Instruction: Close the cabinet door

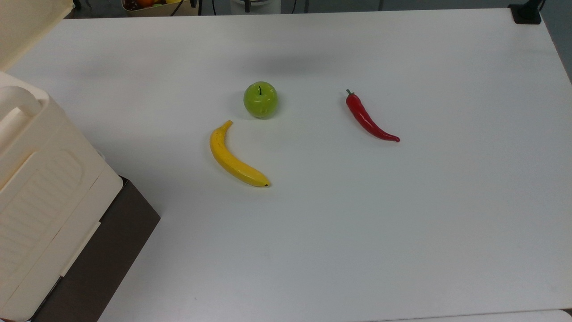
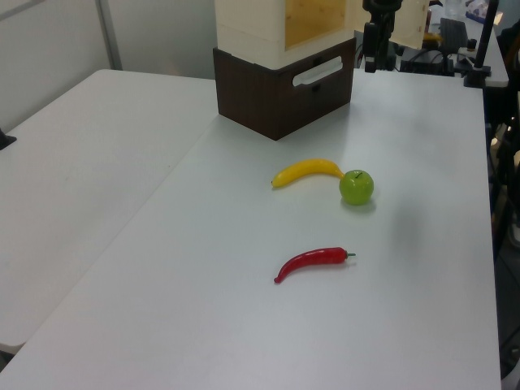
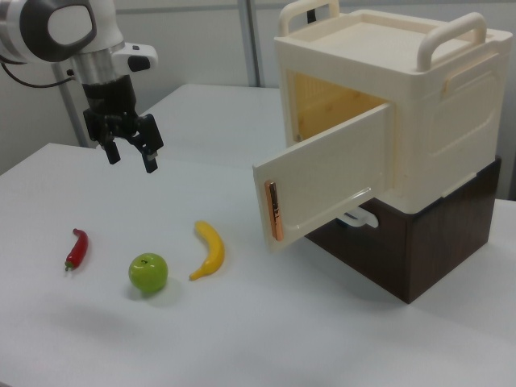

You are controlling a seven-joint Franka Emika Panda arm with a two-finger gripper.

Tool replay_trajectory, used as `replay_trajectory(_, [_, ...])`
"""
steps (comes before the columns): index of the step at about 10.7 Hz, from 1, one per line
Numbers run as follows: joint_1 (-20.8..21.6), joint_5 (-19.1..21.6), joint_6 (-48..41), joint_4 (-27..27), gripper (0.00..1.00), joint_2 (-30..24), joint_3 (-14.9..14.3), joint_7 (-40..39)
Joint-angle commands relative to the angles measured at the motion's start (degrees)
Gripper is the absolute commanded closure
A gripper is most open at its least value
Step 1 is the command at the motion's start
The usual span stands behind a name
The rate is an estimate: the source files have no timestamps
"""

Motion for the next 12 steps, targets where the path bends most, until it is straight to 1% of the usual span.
replay_trajectory(1, [0.27,-0.77,0.85,-0.2,0.0,0.12,-0.18,0.25])
replay_trajectory(5, [0.18,-0.77,0.94,-0.11,0.0,0.12,-0.18,0.25])
replay_trajectory(6, [0.18,-0.77,0.94,-0.11,0.05,0.21,-0.18,0.16])
replay_trajectory(7, [0.18,-0.77,1.02,-0.03,0.23,0.47,-0.18,-0.1])
replay_trajectory(8, [-0.17,-0.77,1.11,-0.03,0.5,0.47,-0.18,-0.97])
replay_trajectory(9, [-0.26,-0.77,1.2,-0.03,0.74,0.47,-0.18,-1.16])
replay_trajectory(10, [-0.35,-0.77,1.2,0.06,0.95,0.47,-0.18,-1.16])
replay_trajectory(11, [-0.52,-0.69,1.29,0.06,1.0,0.47,-0.18,-1.16])
replay_trajectory(12, [-0.61,-0.68,1.29,0.15,1.0,0.47,-0.18,-1.16])
